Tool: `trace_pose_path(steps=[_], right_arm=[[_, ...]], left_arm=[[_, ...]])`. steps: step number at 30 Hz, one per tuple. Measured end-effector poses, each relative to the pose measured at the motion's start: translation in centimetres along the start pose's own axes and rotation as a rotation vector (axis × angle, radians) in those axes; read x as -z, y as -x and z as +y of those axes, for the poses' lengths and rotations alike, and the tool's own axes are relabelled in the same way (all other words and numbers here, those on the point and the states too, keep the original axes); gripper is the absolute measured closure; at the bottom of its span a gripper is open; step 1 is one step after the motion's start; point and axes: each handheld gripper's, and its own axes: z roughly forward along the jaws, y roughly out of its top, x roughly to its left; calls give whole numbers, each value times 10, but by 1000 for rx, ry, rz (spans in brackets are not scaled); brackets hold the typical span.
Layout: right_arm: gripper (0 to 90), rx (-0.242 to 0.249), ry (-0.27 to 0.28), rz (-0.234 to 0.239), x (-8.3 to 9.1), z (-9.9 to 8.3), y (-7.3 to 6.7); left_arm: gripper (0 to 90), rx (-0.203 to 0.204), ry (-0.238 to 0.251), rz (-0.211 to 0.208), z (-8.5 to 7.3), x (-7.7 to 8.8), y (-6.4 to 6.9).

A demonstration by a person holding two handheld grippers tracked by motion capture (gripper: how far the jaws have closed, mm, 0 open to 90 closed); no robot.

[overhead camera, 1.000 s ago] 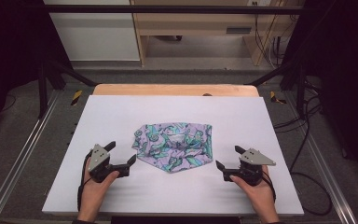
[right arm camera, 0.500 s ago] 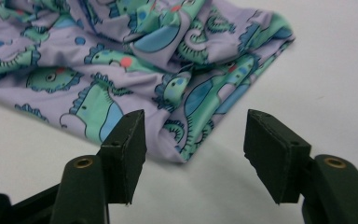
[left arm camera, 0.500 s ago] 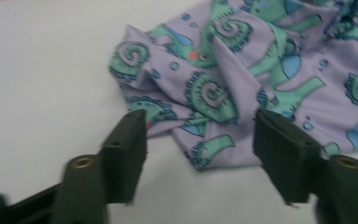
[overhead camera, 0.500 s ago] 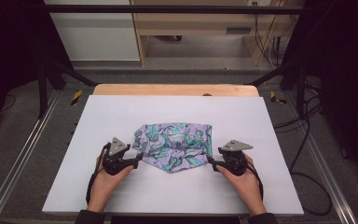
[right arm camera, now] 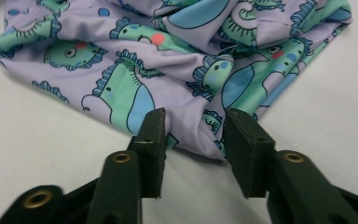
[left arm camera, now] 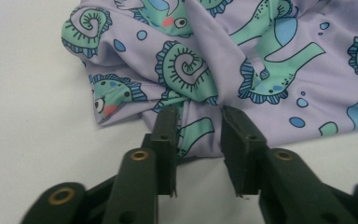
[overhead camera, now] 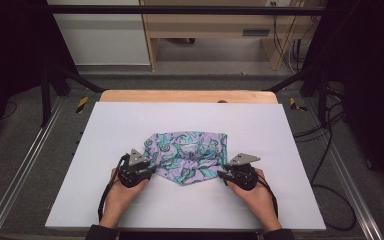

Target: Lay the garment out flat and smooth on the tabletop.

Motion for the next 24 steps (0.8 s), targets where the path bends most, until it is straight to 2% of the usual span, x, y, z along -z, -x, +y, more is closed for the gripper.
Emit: trace_pose_path(steps=[1,5,8,19,23,24], right_arm=[[701,11,-2,-3,0,0,-1],[808,32,4,-10,0,0,-2],[835,42,8,-6,1,0,-3],[855,17,30,49,12,-7,-1],[855,24,33,63,24,-16,-6],[856,13,36,70,32,-22,-8]], left_arm=[[740,2,2,0,0,0,0],[835,-21,6,-5,-1,0,3],[862,-18,9,-6,-1,0,3],[886,-13,4,-45,-6,9,6],[886,-13,11,-74,-9,17,13],[886,-10,12,-88,-11,19,16]])
